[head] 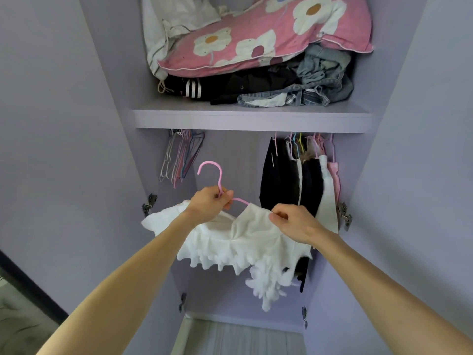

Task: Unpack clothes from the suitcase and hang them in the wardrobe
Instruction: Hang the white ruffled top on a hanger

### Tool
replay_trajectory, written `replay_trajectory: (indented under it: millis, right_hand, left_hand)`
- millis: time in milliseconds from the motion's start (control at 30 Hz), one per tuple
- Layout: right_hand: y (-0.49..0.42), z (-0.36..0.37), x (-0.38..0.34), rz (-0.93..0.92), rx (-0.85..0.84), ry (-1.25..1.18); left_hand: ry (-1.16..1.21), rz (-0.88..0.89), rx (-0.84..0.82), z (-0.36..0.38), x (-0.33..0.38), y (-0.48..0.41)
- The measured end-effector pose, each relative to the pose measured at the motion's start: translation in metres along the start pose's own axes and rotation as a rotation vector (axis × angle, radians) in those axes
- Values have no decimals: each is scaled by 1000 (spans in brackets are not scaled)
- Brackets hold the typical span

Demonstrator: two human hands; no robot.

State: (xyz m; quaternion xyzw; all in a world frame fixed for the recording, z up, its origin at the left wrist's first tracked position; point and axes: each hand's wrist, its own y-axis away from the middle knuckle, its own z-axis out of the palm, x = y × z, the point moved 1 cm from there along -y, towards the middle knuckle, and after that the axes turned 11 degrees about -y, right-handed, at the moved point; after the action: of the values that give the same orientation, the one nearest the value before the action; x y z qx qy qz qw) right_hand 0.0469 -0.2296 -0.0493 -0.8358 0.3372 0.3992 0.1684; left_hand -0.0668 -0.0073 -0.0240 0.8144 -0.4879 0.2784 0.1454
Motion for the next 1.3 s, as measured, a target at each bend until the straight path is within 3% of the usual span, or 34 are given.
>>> replay_trajectory:
  millis: [267, 400, 567, 800, 1000, 1300]
  right_hand:
    - [-1, -10, 21, 7, 70, -52]
    - [-9, -14, 28, 105, 139, 43]
    - [-30, -6, 11, 288, 133, -160]
    - [-73, 17, -6, 444, 291, -338]
    - [-129, 16, -16, 426, 431, -398]
    - [-207, 44, 14, 270, 499, -490]
  left_hand:
    - [-81, -7, 72, 17, 18, -7]
    - [-301, -40, 23, 14, 13, -14]
    - [-565, 49, 46, -14, -1, -38]
    - [-788, 281, 235, -57, -18, -100]
    - [-795, 391, 425, -73, -11, -166]
    - [-599, 445, 633, -38, -30, -227]
